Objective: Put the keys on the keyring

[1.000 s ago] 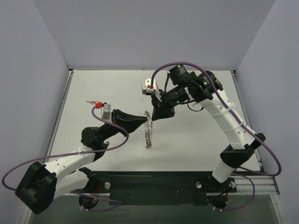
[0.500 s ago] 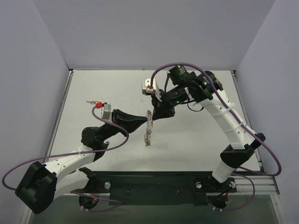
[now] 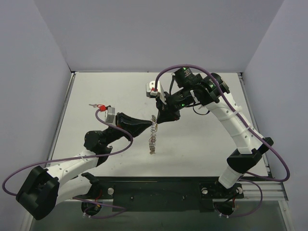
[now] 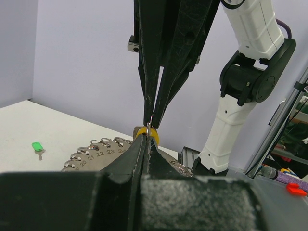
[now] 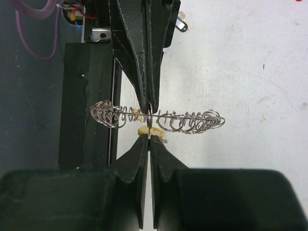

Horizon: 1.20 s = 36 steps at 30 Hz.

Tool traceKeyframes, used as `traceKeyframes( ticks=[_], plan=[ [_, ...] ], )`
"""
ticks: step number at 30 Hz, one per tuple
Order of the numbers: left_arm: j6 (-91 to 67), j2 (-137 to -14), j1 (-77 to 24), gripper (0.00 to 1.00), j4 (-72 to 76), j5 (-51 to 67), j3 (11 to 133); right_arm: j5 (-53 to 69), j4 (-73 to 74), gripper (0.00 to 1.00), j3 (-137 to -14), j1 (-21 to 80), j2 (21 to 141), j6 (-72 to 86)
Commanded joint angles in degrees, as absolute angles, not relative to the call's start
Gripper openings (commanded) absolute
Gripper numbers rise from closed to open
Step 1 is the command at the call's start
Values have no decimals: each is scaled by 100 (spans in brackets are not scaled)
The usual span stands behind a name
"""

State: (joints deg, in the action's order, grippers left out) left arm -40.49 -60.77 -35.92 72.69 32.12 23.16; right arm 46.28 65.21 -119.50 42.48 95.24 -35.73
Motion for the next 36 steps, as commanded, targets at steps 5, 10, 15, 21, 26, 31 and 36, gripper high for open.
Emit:
traceKeyframes(
  ticks=[5, 10, 15, 21, 26, 31, 36],
  plan=[
    [-4184, -6065, -3621, 0, 8200, 3278, 2364, 4562, 6442, 0, -12067, 4272, 9475, -3437],
    [-4192, -6073, -3621, 0, 8209, 3278, 2373, 4526, 6416, 0, -12050, 4289, 9483, -3419],
    [-4201, -6073, -3621, 0, 8226, 3287, 2373, 4526, 6390, 0, -12032, 4280, 9501, -3393],
    [-4210, -6091, -3621, 0, 8253, 3305, 2382, 4544, 6390, 0, -12006, 4280, 9510, -3384],
    [-4236, -6126, -3621, 0, 8288, 3322, 2408, 4544, 6363, 0, -11980, 4298, 9519, -3375],
    [-4254, -6161, -3621, 0, 8350, 3331, 2408, 4579, 6337, 0, -11971, 4307, 9545, -3331],
    [-4245, -6126, -3621, 0, 8367, 3331, 2400, 4588, 6311, 0, -11909, 4315, 9562, -3313]
  ],
)
